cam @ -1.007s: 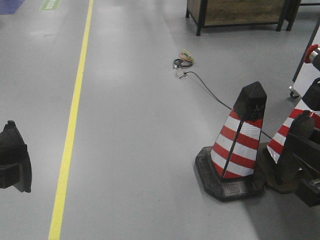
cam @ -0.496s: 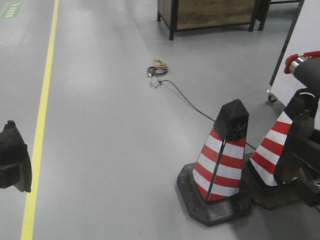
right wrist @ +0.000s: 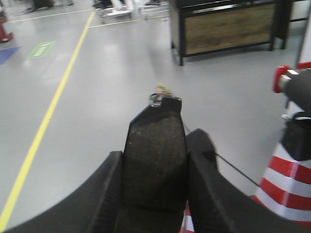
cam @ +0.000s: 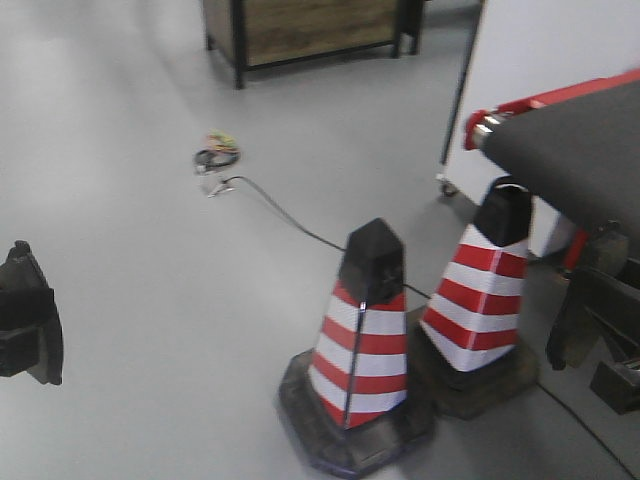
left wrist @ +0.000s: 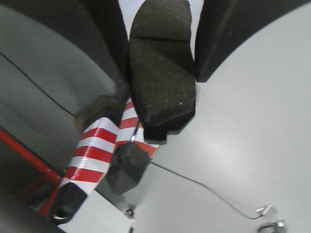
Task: Move and align brake pads A on conveyor
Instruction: 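Turn the base toward the dark grey conveyor belt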
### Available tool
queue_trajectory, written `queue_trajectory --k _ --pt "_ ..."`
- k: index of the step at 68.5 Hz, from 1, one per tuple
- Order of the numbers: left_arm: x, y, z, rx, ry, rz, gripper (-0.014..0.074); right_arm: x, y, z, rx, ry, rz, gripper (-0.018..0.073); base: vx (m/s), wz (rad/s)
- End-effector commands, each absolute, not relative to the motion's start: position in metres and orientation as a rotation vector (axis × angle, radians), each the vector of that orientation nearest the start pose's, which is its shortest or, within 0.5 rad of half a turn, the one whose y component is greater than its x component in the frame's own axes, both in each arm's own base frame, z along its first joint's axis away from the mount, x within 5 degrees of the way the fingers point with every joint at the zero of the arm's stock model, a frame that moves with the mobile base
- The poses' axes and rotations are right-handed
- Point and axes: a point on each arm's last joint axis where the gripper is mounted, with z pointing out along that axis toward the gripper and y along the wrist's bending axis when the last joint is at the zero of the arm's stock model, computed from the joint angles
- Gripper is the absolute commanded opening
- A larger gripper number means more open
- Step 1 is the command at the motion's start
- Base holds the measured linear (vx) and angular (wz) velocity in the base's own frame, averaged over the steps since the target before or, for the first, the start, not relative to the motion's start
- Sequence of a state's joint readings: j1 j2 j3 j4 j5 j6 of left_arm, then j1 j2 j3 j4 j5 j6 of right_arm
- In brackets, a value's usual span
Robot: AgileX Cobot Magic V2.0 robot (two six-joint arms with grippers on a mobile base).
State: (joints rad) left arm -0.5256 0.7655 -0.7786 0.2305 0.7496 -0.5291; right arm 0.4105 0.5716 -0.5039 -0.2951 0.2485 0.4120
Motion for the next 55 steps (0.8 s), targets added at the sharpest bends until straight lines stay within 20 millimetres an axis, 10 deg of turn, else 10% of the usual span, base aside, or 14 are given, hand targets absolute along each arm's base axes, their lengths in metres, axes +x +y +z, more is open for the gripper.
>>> queue_trajectory --k 1,55 --pt "0.1327 -0.0617 0.3550 0.104 2.111 -0.367 0.0056 0.1146 0.0449 0.3346 -0.222 1.659 0.347 0.0024 0.18 -0.62" --pt "0.1327 -0.0617 0.3550 0.104 2.111 -0.367 0.0056 0.1146 0.0449 0.3346 -0.222 1.659 0.347 0.0024 0.18 -0.63"
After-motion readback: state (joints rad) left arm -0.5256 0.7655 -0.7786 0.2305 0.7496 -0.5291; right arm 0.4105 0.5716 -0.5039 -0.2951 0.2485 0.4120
